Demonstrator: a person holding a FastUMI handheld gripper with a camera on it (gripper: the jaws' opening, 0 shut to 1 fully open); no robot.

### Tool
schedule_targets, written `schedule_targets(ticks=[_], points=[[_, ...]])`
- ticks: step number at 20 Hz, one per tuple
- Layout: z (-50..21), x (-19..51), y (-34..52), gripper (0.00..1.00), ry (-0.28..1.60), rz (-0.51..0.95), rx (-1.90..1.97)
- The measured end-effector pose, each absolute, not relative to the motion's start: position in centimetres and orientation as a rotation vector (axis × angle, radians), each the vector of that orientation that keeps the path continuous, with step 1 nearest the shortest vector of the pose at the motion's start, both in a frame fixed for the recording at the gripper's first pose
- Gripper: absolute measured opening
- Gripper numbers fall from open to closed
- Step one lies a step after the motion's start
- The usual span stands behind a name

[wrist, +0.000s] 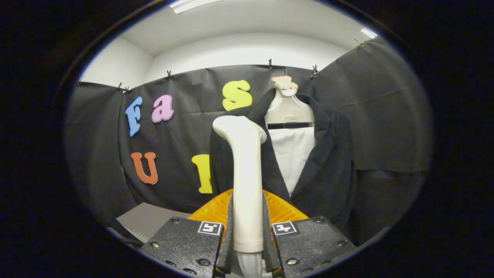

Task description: Iron the clothes twice with a garment steamer, once on the left side and once on the right side.

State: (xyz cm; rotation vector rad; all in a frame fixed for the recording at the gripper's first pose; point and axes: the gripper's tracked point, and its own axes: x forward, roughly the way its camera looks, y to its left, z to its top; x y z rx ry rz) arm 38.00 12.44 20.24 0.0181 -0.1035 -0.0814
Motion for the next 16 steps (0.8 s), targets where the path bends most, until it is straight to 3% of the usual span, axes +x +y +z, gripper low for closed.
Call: schedule_targets(ticks=[16], points=[[10.1, 37.7, 10.3, 0.35, 0.069, -0.156, 0.008]])
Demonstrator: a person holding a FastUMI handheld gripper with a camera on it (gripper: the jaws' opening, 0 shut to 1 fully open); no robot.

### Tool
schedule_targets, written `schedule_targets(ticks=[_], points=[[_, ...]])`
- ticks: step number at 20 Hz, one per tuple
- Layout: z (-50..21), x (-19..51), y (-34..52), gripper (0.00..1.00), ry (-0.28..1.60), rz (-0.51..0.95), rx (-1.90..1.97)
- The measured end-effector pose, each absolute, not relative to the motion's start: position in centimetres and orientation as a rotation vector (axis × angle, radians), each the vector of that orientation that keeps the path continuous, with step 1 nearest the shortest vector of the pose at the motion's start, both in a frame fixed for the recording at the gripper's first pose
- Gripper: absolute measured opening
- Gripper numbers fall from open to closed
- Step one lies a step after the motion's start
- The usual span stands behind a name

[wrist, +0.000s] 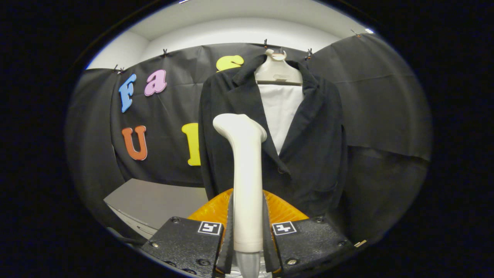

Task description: Iron the clothes twice with a garment steamer, once on the left side and once on the right side.

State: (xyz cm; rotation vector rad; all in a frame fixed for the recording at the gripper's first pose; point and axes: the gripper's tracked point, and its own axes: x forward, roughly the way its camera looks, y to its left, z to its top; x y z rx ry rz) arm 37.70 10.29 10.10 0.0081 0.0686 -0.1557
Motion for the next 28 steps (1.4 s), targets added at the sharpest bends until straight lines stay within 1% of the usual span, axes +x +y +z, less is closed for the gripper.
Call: schedule_targets(ticks=[28], points=[[-6.0, 37.5, 8.1, 0.34, 0.349, -0.182, 0.038]])
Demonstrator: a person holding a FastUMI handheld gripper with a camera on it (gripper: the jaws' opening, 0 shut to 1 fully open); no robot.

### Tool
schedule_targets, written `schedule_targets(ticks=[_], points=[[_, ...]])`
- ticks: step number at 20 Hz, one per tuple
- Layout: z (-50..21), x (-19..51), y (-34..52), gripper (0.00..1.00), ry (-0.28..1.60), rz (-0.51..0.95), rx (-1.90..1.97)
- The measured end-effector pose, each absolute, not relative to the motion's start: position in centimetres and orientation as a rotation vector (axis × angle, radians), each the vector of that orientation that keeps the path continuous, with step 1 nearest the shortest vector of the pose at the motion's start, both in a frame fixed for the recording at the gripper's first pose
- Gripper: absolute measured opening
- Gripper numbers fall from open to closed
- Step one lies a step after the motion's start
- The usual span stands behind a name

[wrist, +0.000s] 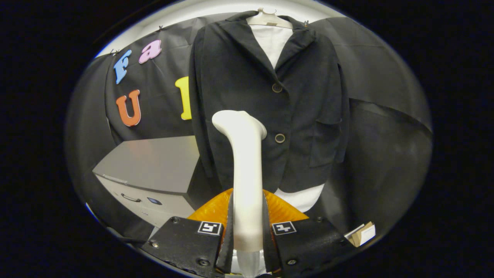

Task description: Iron the clothes twice with a garment steamer, once on the left side and once on the right side.

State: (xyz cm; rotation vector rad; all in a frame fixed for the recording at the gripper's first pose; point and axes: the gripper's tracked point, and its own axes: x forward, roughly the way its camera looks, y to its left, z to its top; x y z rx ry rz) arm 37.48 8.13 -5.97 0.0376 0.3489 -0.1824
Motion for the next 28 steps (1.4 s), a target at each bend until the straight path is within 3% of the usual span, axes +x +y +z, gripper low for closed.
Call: schedule_targets(ticks=[17, 28], points=[[-13.6, 37.0, 8.0, 0.35, 0.497, -0.190, 0.019], [-8.3, 31.8, 4.9, 0.35, 0.403, -0.176, 0.112]])
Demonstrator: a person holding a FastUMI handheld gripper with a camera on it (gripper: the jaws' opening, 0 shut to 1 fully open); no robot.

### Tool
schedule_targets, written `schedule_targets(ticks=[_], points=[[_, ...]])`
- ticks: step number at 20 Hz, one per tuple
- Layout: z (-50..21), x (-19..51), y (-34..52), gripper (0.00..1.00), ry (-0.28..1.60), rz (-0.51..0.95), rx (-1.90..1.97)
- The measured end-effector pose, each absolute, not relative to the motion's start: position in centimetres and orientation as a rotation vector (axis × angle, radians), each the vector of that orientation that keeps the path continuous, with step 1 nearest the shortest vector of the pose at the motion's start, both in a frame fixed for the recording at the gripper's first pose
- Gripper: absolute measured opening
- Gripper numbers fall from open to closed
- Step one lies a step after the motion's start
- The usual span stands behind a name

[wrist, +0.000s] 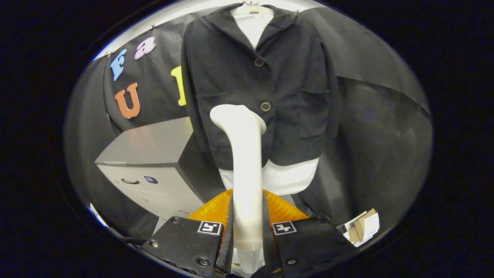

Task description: Iron the clothes twice with a garment steamer, once on the left side and once on the right side.

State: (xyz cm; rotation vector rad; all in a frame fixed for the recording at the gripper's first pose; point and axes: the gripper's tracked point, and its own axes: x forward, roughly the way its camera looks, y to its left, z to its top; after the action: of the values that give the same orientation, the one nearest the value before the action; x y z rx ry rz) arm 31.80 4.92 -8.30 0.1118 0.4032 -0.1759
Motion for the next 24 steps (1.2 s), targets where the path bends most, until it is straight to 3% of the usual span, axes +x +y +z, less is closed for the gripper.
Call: schedule_targets(ticks=[10, 24], points=[[5.0, 28.1, -2.5, 0.35, 0.144, -0.203, 0.204], [20.6, 33.0, -9.2, 0.34, -0.107, -0.271, 0.255]])
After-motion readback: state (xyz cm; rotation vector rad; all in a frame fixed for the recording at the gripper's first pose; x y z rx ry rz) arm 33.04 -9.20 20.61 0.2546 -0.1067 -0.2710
